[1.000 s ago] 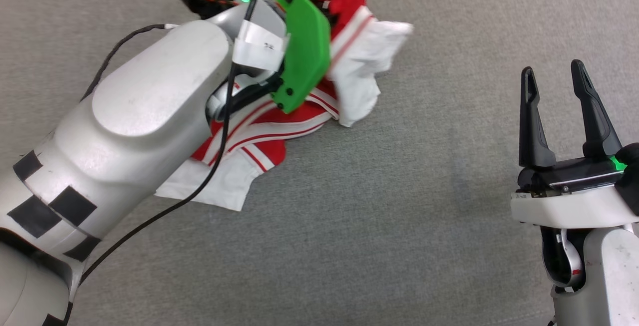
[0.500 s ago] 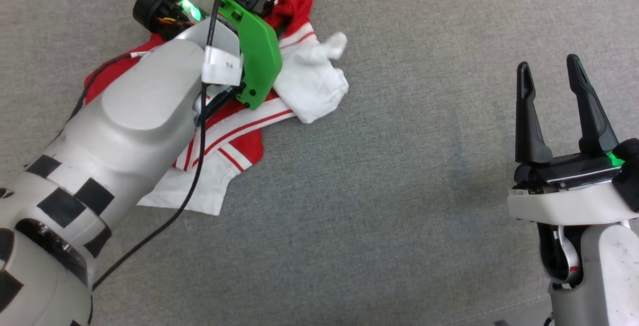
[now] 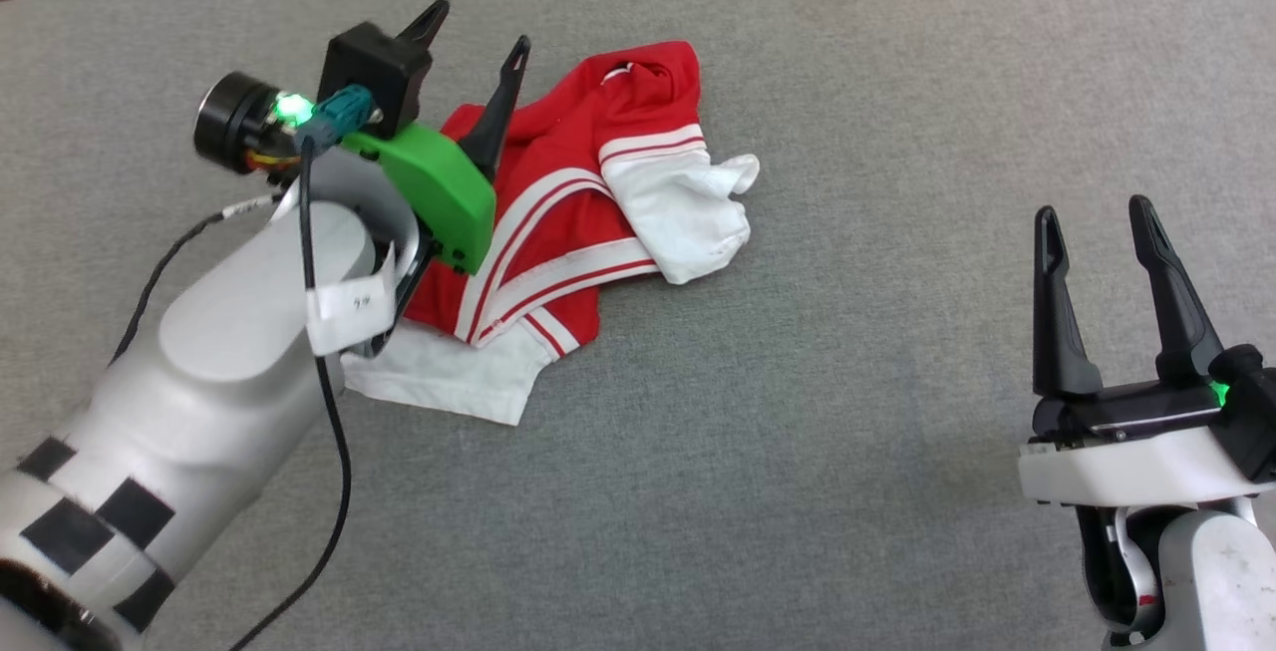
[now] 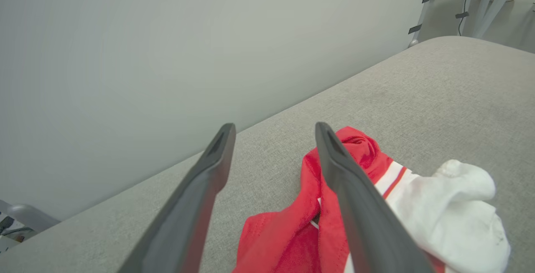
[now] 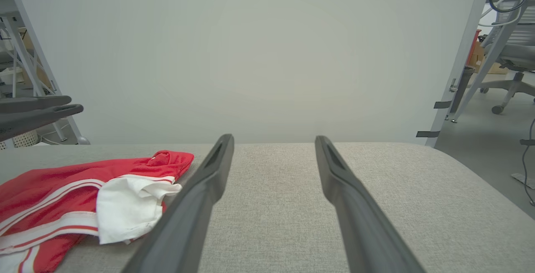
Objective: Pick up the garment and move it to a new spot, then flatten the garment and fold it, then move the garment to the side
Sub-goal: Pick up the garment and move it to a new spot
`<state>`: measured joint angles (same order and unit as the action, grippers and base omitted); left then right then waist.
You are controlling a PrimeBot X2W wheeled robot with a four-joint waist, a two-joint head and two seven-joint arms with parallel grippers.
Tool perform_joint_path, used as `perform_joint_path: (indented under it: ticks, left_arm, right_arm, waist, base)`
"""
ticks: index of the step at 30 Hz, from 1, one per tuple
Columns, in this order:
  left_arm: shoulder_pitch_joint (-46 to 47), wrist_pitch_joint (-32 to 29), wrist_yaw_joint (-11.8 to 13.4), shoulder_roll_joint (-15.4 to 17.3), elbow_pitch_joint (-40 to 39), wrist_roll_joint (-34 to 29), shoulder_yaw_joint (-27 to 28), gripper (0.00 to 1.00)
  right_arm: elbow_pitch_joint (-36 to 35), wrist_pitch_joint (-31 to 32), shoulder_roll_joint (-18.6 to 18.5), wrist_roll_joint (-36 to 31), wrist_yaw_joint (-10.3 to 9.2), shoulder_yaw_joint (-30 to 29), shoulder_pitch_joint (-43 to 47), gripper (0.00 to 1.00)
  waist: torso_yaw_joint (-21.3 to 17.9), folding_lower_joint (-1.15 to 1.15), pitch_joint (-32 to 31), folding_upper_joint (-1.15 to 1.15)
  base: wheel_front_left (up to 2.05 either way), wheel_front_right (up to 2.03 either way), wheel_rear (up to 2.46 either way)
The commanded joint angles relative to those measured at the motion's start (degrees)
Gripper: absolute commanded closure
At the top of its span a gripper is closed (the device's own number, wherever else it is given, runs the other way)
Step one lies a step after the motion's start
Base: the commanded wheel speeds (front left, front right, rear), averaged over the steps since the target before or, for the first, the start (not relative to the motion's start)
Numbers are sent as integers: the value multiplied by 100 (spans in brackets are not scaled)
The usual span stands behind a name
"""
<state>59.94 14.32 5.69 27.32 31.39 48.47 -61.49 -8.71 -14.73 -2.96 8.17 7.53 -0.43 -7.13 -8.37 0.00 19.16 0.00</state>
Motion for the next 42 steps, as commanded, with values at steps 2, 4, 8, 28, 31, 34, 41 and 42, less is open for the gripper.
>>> perform_joint_path:
  ticks: [2,4,8,28,31,34,41,42]
  left_arm:
    - [-477,59,397,193,-404,-100,254,0]
    - [-886,63,761,335,-925,-286,655,0]
    - [-1932,66,1409,493,-1802,-773,1588,0]
    - [-5763,67,922,-955,-2899,-2786,4672,0]
    - [-6010,67,675,-1193,-2819,-3016,4873,0]
    - [-6175,67,498,-1383,-2783,-3225,5046,0]
    - [-6425,67,187,-1780,-2666,-3591,5382,0]
    - [-6443,67,141,-1832,-2651,-3640,5417,0]
  right_arm:
    - [18,-27,-2,-73,-4,-20,152,0]
    - [24,-27,-21,-81,-4,-26,235,0]
    - [36,-27,-56,-84,-4,-51,366,0]
    - [454,-27,-92,49,-4,94,1055,0]
    - [552,-27,-98,69,-4,128,1162,0]
    - [621,-27,-97,79,-4,143,1256,0]
    - [779,-27,-90,103,-4,153,1449,0]
    - [796,-27,-94,104,-4,156,1470,0]
  waist:
    - [461,0,-536,0]
    - [540,0,-628,0]
    - [671,0,-801,0]
    - [929,0,-1589,0]
    - [934,0,-1674,0]
    - [933,0,-1734,0]
    - [958,0,-1834,0]
    - [965,0,-1842,0]
  base:
    - [0,0,0]
    - [0,0,0]
    - [0,0,0]
    - [0,0,0]
    - [0,0,0]
    - [0,0,0]
    - [0,0,0]
    - [0,0,0]
